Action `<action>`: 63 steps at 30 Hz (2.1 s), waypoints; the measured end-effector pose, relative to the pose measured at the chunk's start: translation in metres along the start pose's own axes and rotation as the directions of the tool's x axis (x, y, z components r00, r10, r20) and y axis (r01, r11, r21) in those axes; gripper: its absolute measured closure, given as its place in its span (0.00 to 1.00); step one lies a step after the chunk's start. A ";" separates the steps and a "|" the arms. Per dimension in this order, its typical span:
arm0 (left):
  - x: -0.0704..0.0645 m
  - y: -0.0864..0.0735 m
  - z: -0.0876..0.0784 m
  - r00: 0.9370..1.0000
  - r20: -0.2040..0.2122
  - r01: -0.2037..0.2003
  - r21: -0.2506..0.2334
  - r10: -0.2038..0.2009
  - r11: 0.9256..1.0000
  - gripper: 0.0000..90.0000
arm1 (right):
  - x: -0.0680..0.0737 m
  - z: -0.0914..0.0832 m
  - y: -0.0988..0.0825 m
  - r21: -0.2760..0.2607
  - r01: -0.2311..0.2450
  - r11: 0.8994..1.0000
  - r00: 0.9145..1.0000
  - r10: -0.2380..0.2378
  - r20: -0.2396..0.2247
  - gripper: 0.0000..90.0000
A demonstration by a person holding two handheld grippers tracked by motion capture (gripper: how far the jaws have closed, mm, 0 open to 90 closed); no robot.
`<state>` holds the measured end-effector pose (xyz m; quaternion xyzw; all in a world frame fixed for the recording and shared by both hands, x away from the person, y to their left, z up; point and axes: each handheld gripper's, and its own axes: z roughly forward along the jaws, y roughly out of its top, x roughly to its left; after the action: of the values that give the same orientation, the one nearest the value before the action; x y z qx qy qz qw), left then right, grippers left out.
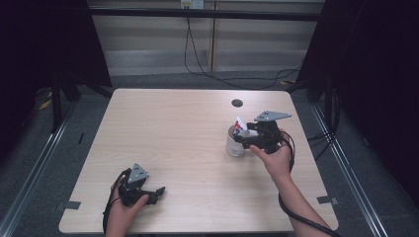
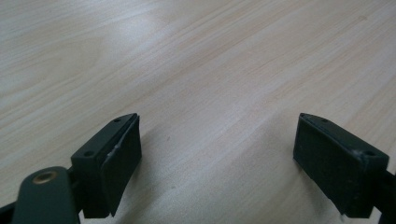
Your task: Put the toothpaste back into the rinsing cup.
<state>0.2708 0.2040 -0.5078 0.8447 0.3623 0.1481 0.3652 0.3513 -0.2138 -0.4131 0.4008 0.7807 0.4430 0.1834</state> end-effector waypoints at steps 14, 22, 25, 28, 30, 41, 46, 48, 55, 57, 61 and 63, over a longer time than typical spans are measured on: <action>0.000 0.000 0.000 1.000 -0.001 -0.001 0.000 0.001 1.000 0.17 | 0.001 -0.017 -0.006 0.011 0.058 0.998 0.998 -0.058 0.004 0.23; 0.000 0.000 0.000 1.000 0.000 0.000 0.001 0.000 1.000 0.17 | -0.003 -0.030 -0.012 0.010 0.039 0.999 0.999 -0.039 -0.009 0.20; 0.000 0.000 0.000 1.000 0.000 0.000 0.000 0.000 1.000 0.17 | -0.003 -0.032 -0.014 0.016 0.044 0.999 0.999 -0.043 -0.009 0.19; 0.000 0.000 0.000 1.000 0.000 0.000 0.000 0.000 1.000 0.17 | -0.004 -0.035 -0.017 0.023 0.044 0.999 0.999 -0.043 -0.011 0.19; 0.000 0.000 0.000 1.000 0.000 0.000 0.000 0.000 1.000 0.17 | -0.004 -0.037 -0.020 0.024 0.037 0.999 0.999 -0.037 -0.013 0.18; 0.000 0.000 0.000 1.000 0.000 0.000 0.000 0.000 1.000 0.17 | -0.005 -0.044 -0.033 0.046 0.062 0.997 0.997 -0.060 -0.048 0.16; 0.000 0.000 0.000 1.000 0.000 0.000 0.000 0.000 1.000 0.17 | -0.004 -0.046 -0.040 0.063 0.061 0.996 0.997 -0.057 -0.055 0.15; 0.000 0.000 0.000 1.000 0.000 0.000 0.000 0.000 1.000 0.17 | -0.003 -0.046 -0.044 0.074 0.060 0.995 0.997 -0.056 -0.059 0.15; 0.000 0.000 0.000 1.000 0.001 -0.001 0.001 0.001 1.000 0.17 | -0.002 -0.049 -0.051 0.077 0.076 0.994 0.996 -0.072 -0.058 0.15; 0.000 0.000 0.000 1.000 0.000 0.000 0.000 0.000 1.000 0.17 | -0.002 -0.050 -0.053 0.079 0.071 0.994 0.996 -0.066 -0.060 0.15; 0.000 0.000 0.000 1.000 0.000 0.000 0.000 0.000 1.000 0.17 | -0.002 -0.053 -0.059 0.082 0.067 0.994 0.996 -0.062 -0.058 0.15; 0.000 0.000 0.000 1.000 0.000 0.001 -0.001 -0.001 1.000 0.17 | -0.004 -0.054 -0.063 0.082 0.059 0.995 0.997 -0.054 -0.056 0.15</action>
<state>0.2708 0.2040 -0.5079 0.8445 0.3625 0.1480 0.3655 0.2901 -0.2649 -0.4375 0.3736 0.8144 0.4150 0.1577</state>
